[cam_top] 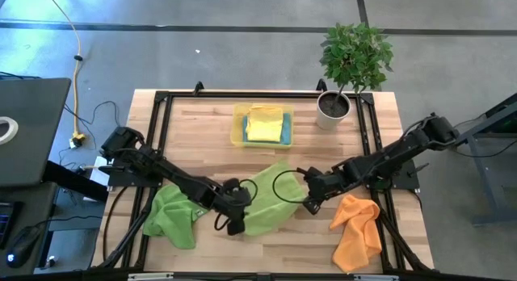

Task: Fold microfiber towels
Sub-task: Fold the light green microfiber cloth

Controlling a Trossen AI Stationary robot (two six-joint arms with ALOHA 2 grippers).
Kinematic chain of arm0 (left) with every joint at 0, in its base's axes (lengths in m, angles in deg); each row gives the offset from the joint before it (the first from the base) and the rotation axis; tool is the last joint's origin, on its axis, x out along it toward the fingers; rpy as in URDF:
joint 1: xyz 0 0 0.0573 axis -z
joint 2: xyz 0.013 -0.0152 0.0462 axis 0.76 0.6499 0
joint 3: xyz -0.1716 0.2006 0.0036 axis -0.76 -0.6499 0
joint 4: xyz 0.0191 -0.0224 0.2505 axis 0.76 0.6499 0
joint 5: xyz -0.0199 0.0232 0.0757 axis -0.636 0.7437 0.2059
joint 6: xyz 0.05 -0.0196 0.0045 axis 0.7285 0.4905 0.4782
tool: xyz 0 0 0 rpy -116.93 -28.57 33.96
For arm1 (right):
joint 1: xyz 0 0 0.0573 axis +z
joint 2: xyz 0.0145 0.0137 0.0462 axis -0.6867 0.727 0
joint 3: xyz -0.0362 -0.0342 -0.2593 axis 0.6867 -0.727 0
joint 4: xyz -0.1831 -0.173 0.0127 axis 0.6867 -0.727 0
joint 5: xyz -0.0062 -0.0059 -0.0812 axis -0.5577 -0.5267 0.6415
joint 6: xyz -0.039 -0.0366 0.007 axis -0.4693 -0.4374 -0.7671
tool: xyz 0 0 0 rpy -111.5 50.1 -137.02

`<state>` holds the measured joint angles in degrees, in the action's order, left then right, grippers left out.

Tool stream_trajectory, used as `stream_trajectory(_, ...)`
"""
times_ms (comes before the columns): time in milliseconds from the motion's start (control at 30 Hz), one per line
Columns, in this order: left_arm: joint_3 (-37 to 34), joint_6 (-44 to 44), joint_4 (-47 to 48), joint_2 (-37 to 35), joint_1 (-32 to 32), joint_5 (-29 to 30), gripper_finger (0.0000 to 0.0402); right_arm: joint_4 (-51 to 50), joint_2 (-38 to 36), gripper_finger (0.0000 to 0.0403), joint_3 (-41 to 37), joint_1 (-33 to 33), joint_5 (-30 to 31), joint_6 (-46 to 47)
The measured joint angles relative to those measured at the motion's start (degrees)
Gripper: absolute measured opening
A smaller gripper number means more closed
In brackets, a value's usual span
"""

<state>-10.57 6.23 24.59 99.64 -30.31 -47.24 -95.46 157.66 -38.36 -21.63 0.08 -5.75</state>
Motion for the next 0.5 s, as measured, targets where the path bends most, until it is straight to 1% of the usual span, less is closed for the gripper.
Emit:
stream_trajectory(33, 0.0, -0.1, 0.0, 0.0, 0.0, 1.0, 0.0147, 0.3, 0.2, 0.0, 0.0, -0.1, 0.1, 0.0)
stream_trajectory(133, 0.0, -2.7, -1.2, 0.1, 0.0, 0.9, 0.015, 0.3, 1.1, 0.0, 0.0, -0.1, 0.1, -0.2)
stream_trajectory(233, 0.0, -6.7, -1.8, 2.2, 0.1, 1.3, 0.0148, 0.5, 2.5, 0.0, 0.0, 0.1, 0.0, -0.3)
stream_trajectory(400, 0.0, -11.1, -2.9, 5.8, -0.1, -0.9, 0.0141, 0.9, 4.4, 0.0, 0.0, 0.5, -1.3, -0.3)
stream_trajectory(500, 0.0, -11.1, -2.9, 7.4, 0.0, -1.1, 0.0138, 1.2, 4.8, 0.0, 0.0, 1.0, -1.9, -0.5)
